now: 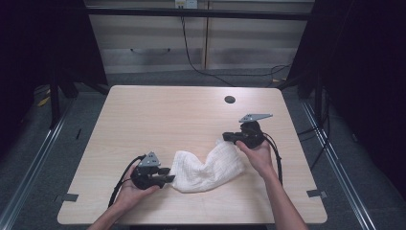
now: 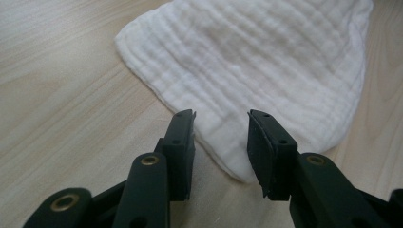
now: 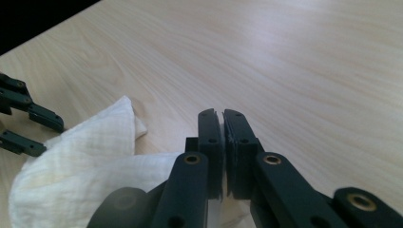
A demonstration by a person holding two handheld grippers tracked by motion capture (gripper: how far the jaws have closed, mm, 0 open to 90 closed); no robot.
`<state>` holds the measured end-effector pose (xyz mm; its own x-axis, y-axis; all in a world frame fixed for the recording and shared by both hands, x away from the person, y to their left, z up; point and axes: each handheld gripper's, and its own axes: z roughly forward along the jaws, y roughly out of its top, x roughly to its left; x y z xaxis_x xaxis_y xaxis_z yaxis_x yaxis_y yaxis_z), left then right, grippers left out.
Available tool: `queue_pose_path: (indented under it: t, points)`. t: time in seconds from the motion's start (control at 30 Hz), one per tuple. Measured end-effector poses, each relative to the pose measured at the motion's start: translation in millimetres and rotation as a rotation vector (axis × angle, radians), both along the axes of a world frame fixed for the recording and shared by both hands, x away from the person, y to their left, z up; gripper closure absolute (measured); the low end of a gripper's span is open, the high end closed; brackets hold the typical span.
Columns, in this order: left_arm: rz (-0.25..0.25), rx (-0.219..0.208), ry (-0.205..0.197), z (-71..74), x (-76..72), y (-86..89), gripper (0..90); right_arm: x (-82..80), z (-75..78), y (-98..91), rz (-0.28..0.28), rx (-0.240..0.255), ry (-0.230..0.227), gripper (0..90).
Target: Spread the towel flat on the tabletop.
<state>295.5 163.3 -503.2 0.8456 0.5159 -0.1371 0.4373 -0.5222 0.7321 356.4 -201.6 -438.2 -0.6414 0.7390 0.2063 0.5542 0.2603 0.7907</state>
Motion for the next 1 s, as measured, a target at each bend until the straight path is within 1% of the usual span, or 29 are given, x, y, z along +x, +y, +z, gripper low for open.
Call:
queue_pose_path:
  t: [0.1, 0.17, 0.23, 0.27, 0.33, 0.37, 0.4, 0.43, 0.5, 0.57, 0.6, 0.63, 0.7, 0.73, 0.77, 0.8, 0.9, 0.93, 0.97, 1.0]
  points:
    - [-0.002, 0.001, -0.002, 0.1, -0.1, 0.1, 61.7, -5.4, 11.4, -4.8, -0.004, 0.016, -0.04, 86.5]
    - [-0.002, 0.004, -0.003, 0.2, -0.4, 0.0, 61.8, -9.3, 18.7, -9.9, -0.016, 0.021, -0.063, 86.5]
    - [-0.008, 0.013, -0.011, 0.5, -0.9, -0.1, 61.8, -12.5, 23.0, -15.5, -0.027, 0.028, -0.075, 86.5]
    - [-0.004, 0.018, -0.014, 0.9, -1.8, -0.6, 61.8, -14.5, 24.3, -19.0, -0.037, 0.03, -0.081, 86.5]
    - [-0.011, 0.035, -0.019, 1.6, -2.8, -0.4, 61.8, -19.6, 23.3, -26.8, -0.048, 0.024, -0.081, 86.5]
    - [-0.008, 0.034, -0.014, 1.9, -3.5, -0.3, 61.8, -22.7, 20.7, -30.5, -0.055, 0.015, -0.078, 86.5]
    - [-0.009, 0.036, -0.014, 2.1, -3.7, -0.1, 61.8, -26.9, 15.3, -35.3, -0.06, 0.008, -0.066, 86.5]
    - [-0.005, 0.029, -0.013, 1.8, -4.2, -0.3, 61.8, -30.1, 11.4, -37.7, -0.063, 0.001, -0.055, 86.5]
    - [-0.002, 0.037, -0.013, 2.3, -5.1, 0.0, 61.8, -38.7, -0.3, -44.3, -0.067, -0.016, -0.033, 86.5]
    - [-0.002, 0.037, -0.012, 2.4, -6.1, -0.2, 61.8, -47.0, -10.9, -50.8, -0.078, -0.019, -0.014, 86.5]
    - [-0.002, 0.036, -0.015, 2.4, -6.5, -0.3, 61.8, -55.2, -20.1, -54.7, -0.079, -0.029, 0.007, 86.4]
    - [0.0, 0.037, -0.015, 2.5, -7.0, -0.5, 61.8, -55.2, -20.1, -54.7, -0.079, -0.029, 0.007, 86.4]
    - [-0.005, 0.046, -0.014, 3.2, -7.9, -0.3, 61.8, -63.2, -28.7, -56.2, -0.073, -0.05, 0.034, 86.4]
    - [-0.006, 0.046, -0.013, 3.1, -8.5, -0.3, 61.7, -65.3, -31.4, -56.3, -0.071, -0.061, 0.04, 86.3]
    - [-0.013, 0.042, -0.011, 2.9, -8.9, 0.0, 61.7, -67.9, -34.7, -56.2, -0.073, -0.072, 0.053, 86.2]
    - [-0.007, 0.034, -0.008, 2.9, -10.1, -0.2, 61.7, -69.9, -37.8, -56.2, -0.07, -0.083, 0.066, 86.1]
    - [-0.017, 0.045, 0.002, 4.3, -13.9, 0.4, 61.6, -75.0, -48.6, -56.0, -0.073, -0.101, 0.089, 85.5]
    - [-0.018, 0.048, 0.01, 5.1, -15.2, 0.5, 61.5, -77.3, -52.1, -54.8, -0.075, -0.118, 0.096, 85.3]
    - [-0.027, 0.034, 0.036, 5.5, -16.1, 1.2, 61.0, -79.3, -55.0, -53.8, -0.073, -0.119, 0.097, 85.1]
    - [-0.037, 0.015, 0.052, 5.4, -16.5, 1.9, 59.9, -80.5, -57.1, -52.9, -0.068, -0.113, 0.098, 85.1]
